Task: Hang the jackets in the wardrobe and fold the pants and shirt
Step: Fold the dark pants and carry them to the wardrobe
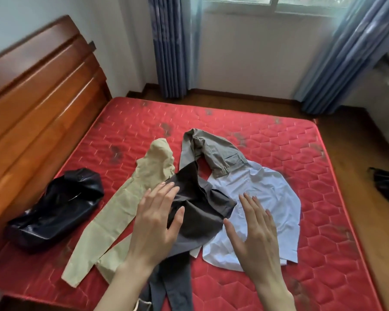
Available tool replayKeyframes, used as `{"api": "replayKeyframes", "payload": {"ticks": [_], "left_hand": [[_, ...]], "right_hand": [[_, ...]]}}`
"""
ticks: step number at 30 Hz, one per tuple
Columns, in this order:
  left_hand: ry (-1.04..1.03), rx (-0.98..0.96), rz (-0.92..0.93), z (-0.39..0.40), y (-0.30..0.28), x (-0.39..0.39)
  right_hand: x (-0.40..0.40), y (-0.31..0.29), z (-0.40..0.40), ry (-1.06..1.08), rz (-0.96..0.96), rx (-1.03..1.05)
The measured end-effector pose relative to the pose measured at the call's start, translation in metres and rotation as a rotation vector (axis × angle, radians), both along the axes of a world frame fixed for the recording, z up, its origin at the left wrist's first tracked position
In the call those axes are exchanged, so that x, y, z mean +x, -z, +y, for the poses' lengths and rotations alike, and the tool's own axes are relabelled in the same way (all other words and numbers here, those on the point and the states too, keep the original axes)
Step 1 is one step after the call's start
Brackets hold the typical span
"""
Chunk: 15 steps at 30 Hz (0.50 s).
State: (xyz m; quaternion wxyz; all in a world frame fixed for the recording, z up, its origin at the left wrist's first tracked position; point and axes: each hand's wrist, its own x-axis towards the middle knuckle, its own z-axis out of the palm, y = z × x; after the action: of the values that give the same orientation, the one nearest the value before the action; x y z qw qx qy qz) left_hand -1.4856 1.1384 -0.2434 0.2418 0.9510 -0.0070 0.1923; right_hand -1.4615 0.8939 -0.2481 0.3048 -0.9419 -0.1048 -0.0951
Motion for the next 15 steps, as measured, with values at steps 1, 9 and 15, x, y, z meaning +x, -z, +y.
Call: {"api": "replayKeyframes", "payload": {"ticks": [1, 9, 15], "left_hand": [[0.002, -0.001, 0.011, 0.001, 0.006, 0.009], [0.024, -0.025, 0.063, -0.003, 0.066, 0.101], [0.089, -0.042, 0.132, 0.006, 0.122, 0.168]], "right_hand": [[0.008, 0.008, 0.000, 0.010, 0.021, 0.013], [0.085, 0.070, 0.008, -0.001, 0.161, -0.033], [0.142, 0.112, 0.028, 0.017, 0.132, -0.040]]}}
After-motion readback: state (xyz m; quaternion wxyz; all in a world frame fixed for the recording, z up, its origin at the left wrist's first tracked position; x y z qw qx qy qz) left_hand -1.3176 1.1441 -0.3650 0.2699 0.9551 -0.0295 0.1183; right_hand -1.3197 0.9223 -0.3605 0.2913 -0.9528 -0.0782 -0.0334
